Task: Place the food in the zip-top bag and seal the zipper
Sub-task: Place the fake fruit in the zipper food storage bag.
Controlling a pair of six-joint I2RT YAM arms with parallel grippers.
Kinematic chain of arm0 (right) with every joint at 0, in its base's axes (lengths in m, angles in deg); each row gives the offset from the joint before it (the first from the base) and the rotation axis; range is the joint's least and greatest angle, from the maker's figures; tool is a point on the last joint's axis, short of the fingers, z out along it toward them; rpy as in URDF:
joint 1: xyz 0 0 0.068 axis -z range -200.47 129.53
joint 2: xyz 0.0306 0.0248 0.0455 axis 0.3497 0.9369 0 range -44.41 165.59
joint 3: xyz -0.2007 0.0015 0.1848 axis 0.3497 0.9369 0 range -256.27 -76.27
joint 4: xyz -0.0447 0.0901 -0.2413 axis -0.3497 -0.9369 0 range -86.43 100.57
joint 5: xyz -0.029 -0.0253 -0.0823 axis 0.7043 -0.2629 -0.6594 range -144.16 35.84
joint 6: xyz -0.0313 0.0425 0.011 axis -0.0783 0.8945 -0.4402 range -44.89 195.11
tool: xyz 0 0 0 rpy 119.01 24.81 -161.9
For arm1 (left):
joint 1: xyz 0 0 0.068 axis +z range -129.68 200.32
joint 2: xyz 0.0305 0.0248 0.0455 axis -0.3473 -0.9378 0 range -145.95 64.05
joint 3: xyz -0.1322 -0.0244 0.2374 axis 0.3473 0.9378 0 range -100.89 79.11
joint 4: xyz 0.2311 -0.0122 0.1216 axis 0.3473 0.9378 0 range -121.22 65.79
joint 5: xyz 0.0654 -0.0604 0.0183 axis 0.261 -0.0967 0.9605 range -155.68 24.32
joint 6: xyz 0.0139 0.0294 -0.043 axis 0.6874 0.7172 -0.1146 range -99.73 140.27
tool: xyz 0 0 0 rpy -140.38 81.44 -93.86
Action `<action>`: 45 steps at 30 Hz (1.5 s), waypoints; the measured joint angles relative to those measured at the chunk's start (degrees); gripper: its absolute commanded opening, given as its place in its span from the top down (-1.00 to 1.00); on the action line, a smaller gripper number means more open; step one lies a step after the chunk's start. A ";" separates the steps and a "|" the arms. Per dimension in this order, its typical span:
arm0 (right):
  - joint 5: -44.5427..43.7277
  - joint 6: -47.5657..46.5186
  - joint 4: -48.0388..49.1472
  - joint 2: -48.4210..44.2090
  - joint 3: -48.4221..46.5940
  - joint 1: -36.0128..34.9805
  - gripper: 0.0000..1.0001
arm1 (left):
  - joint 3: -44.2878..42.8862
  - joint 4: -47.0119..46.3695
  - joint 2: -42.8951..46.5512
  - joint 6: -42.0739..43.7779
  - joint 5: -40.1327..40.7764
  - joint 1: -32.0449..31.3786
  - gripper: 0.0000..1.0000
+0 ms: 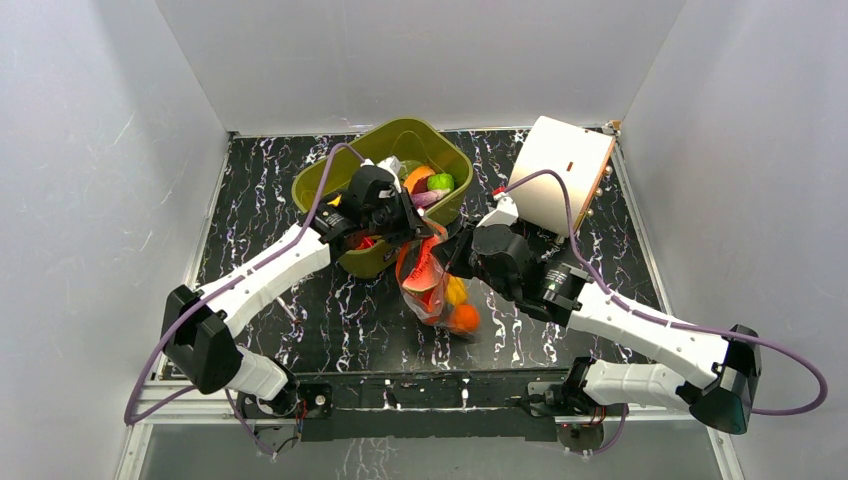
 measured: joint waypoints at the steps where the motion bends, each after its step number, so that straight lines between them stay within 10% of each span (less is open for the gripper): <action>1: 0.04 0.02 0.15 0.17 0.00 -0.02 1.00 | -0.15 0.20 -0.09 0.00 0.72 -0.31 1.00; 8: 0.11 0.13 0.26 0.42 0.00 -0.02 1.00 | -0.42 0.63 -0.76 0.07 4.04 -1.49 0.99; 13: -0.07 0.15 0.26 0.42 0.00 -0.02 1.00 | -0.42 0.50 -0.76 0.22 4.96 -1.49 0.24; 20: -1.16 -0.46 0.20 -0.11 0.00 0.00 1.00 | -0.48 -0.72 0.22 0.57 2.03 -1.49 -0.19; 45: -3.04 -4.07 -0.28 -8.20 3.82 -0.02 1.00 | -0.87 10.88 7.74 11.78 -1.53 -1.49 0.00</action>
